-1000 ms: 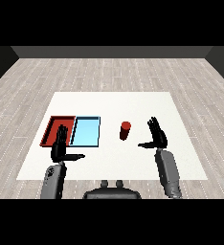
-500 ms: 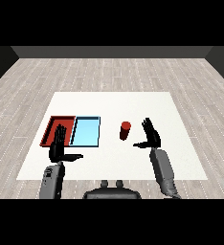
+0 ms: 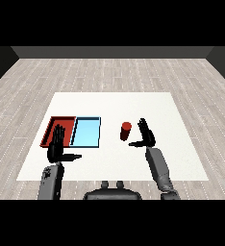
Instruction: Pick the red can and put it in the red box
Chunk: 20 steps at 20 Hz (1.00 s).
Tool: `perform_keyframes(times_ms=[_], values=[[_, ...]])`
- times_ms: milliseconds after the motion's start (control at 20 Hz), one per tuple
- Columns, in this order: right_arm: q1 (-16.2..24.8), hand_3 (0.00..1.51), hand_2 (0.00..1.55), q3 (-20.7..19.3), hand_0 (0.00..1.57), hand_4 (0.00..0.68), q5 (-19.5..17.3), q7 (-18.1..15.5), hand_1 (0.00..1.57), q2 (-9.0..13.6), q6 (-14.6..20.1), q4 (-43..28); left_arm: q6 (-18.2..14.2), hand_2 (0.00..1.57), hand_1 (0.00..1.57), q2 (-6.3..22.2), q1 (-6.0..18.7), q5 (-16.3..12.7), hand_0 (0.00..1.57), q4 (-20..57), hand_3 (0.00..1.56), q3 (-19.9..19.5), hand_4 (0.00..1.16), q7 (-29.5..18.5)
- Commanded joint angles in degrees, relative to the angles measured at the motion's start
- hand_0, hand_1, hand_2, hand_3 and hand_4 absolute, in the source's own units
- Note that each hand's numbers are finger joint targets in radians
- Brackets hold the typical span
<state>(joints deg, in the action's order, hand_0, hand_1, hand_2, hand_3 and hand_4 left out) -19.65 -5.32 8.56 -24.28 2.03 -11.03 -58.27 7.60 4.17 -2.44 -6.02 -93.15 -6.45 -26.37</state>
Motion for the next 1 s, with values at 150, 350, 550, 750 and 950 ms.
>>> perform_keyframes(times_ms=[150,350,550,750,950], values=[[-3.48,0.00,0.00,0.79,0.00,0.000,0.37,-2.61,0.00,-1.96,1.51,6.31,0.65,0.00,0.00,0.22,1.09,-0.45,0.00,4.77,0.00,-1.51,0.00,-3.68],[-2.83,0.00,0.00,1.24,0.00,0.000,-0.63,-6.57,0.00,-0.98,-0.23,11.09,-2.00,0.00,0.00,-1.81,-1.24,1.02,0.00,-1.45,0.00,1.18,0.00,0.60],[-5.52,0.00,0.00,0.41,0.00,0.000,1.56,-2.72,0.00,-0.23,-0.01,9.85,-1.06,0.00,0.00,-0.84,3.49,0.66,0.00,4.07,0.00,0.19,0.00,-1.15],[-10.16,0.00,0.00,-0.66,0.00,0.000,3.34,-4.13,0.00,-2.00,-0.08,16.88,-0.34,0.00,0.00,-0.12,-1.67,-0.28,0.00,-2.77,0.00,0.19,0.00,1.94],[-7.33,0.00,0.00,0.02,0.00,0.000,2.82,-2.30,0.00,-0.46,0.59,12.62,-0.34,0.00,0.00,-0.01,4.28,-0.16,0.00,5.99,0.00,-1.09,0.00,-1.87]])
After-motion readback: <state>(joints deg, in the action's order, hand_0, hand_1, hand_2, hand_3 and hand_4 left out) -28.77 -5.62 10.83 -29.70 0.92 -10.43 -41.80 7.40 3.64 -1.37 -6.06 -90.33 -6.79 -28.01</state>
